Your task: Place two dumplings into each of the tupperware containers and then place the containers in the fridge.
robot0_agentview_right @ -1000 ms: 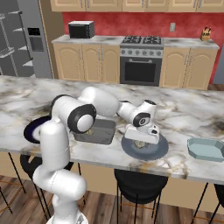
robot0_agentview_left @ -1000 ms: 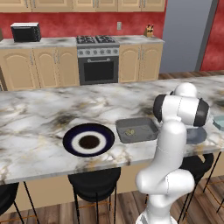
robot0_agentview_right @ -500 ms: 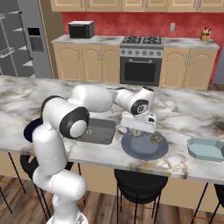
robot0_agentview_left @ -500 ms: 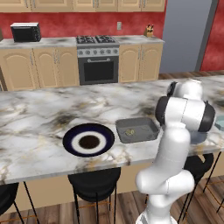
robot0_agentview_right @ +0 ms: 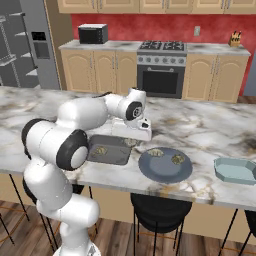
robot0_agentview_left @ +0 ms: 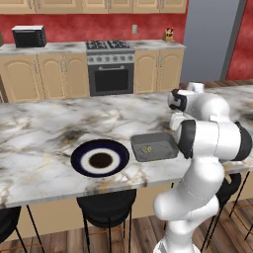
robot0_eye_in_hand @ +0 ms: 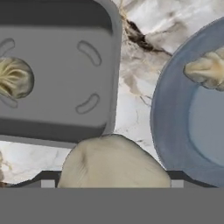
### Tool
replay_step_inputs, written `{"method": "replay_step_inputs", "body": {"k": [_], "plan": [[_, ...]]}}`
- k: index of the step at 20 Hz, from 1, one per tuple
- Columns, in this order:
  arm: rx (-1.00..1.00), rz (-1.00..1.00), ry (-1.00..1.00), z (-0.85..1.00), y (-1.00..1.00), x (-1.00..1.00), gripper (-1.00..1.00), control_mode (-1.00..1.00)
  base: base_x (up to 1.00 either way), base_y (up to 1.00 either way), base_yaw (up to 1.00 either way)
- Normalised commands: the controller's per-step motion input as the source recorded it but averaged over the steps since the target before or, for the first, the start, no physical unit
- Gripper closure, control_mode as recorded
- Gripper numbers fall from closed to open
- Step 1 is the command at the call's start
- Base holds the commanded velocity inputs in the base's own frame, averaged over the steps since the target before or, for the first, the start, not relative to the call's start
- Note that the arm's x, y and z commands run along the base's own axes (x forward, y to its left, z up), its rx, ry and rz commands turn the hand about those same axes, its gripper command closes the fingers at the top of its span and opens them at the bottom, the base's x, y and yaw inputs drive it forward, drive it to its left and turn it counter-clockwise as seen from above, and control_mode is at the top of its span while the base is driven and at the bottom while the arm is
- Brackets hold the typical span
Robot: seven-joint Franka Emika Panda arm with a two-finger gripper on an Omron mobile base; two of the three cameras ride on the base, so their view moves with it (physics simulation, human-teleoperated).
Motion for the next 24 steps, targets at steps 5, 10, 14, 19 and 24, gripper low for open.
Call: {"method": "replay_step_inputs", "body": {"k": [5, 10, 14, 19, 24], "plan": [[0.00, 0.06, 0.12, 0.03, 1.00, 0.04, 1.00, -1.00, 0.00, 0.00, 0.00], [0.00, 0.01, 0.04, -0.07, 0.53, 0.57, 1.00, -1.00, 0.00, 0.00, 0.00], [0.00, 0.00, 0.00, -0.47, 0.19, 0.61, 1.00, -1.00, 0.00, 0.00, 0.00], [0.00, -0.01, 0.00, -0.74, -0.04, 0.18, 1.00, -1.00, 0.00, 0.00, 0.00], [0.00, 0.00, 0.00, -0.47, -0.03, 0.01, 1.00, -1.00, 0.00, 0.00, 0.00]]}}
